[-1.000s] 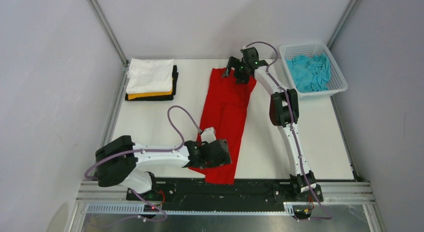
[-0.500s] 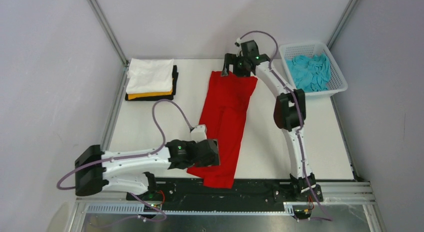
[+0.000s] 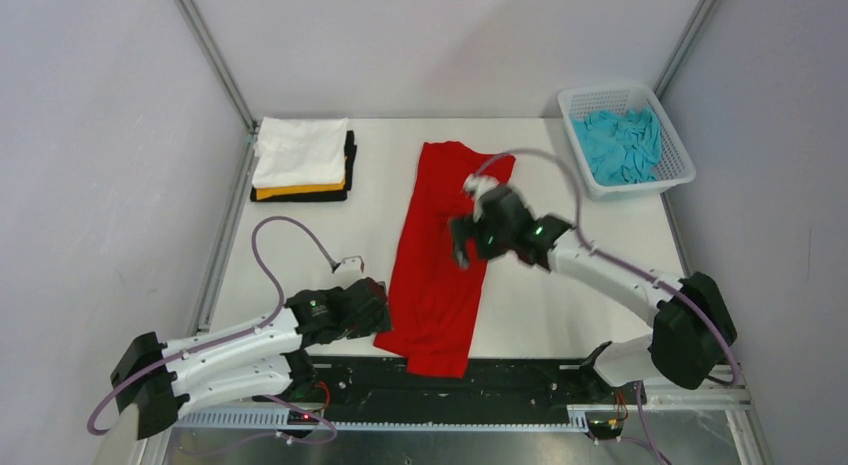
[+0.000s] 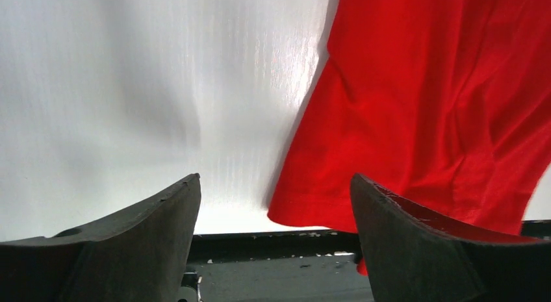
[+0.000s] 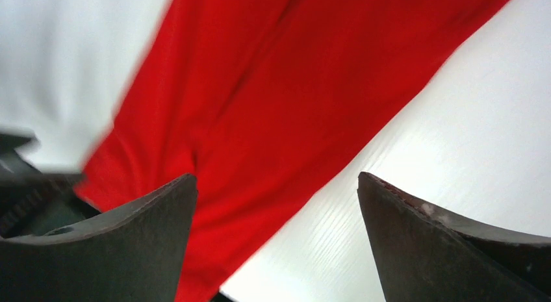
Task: Fold and stack the t-shirts
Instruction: Rotate the tshirt 90 degrees, then grab the bottom of the folded rectangular tshirt with both arms, then fold the folded rectangular tshirt in 1/3 of the way
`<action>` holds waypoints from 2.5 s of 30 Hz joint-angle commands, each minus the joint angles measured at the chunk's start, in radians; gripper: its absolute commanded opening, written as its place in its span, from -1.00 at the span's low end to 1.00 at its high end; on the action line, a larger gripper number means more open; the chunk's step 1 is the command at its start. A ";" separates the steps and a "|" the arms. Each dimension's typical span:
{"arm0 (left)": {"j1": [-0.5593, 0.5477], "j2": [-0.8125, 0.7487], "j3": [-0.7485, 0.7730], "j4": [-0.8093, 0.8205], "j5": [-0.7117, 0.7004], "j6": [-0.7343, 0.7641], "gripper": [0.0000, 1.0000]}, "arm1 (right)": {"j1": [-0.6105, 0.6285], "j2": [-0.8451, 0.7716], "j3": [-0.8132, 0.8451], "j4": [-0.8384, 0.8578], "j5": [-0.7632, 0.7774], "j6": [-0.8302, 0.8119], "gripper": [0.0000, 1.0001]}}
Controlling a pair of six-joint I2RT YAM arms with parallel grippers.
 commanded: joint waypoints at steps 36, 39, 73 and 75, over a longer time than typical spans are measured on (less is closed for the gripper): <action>0.009 0.099 -0.104 0.203 0.206 0.031 -1.00 | 0.608 -0.070 -0.511 0.257 -0.019 0.428 -0.45; 0.009 0.062 -0.105 0.198 0.211 0.025 -1.00 | 0.617 -0.103 -0.511 0.247 -0.035 0.437 -0.72; 0.375 0.588 0.666 0.244 0.228 0.370 -1.00 | -0.117 -0.129 -0.251 0.279 -0.215 0.277 -0.98; 0.400 0.639 0.708 0.243 0.259 0.383 -1.00 | -0.147 -0.094 -0.233 0.291 -0.235 0.270 -0.98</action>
